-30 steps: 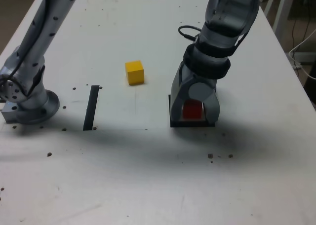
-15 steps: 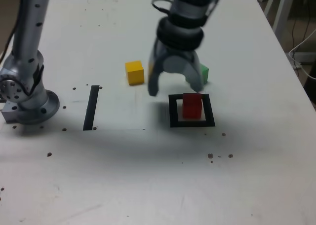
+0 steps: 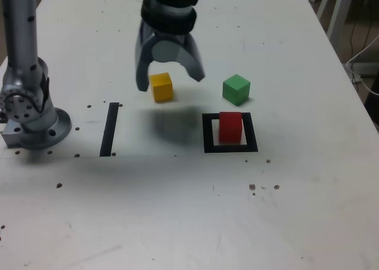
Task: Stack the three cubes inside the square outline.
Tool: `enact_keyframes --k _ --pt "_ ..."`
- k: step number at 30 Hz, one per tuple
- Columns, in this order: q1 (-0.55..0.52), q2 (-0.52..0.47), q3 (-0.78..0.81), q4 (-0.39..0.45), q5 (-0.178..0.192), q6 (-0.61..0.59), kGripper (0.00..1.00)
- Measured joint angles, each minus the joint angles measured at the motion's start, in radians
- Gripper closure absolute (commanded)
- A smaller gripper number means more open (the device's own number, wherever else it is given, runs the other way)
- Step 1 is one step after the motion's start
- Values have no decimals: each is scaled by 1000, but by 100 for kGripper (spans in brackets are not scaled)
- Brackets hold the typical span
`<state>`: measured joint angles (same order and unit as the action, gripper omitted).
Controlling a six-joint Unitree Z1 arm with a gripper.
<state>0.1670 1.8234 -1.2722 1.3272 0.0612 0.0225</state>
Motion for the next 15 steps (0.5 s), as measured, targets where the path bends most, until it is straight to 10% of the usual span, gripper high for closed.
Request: enact_keyframes --k 15 --pt "163 35 81 -96 -5 110 2"
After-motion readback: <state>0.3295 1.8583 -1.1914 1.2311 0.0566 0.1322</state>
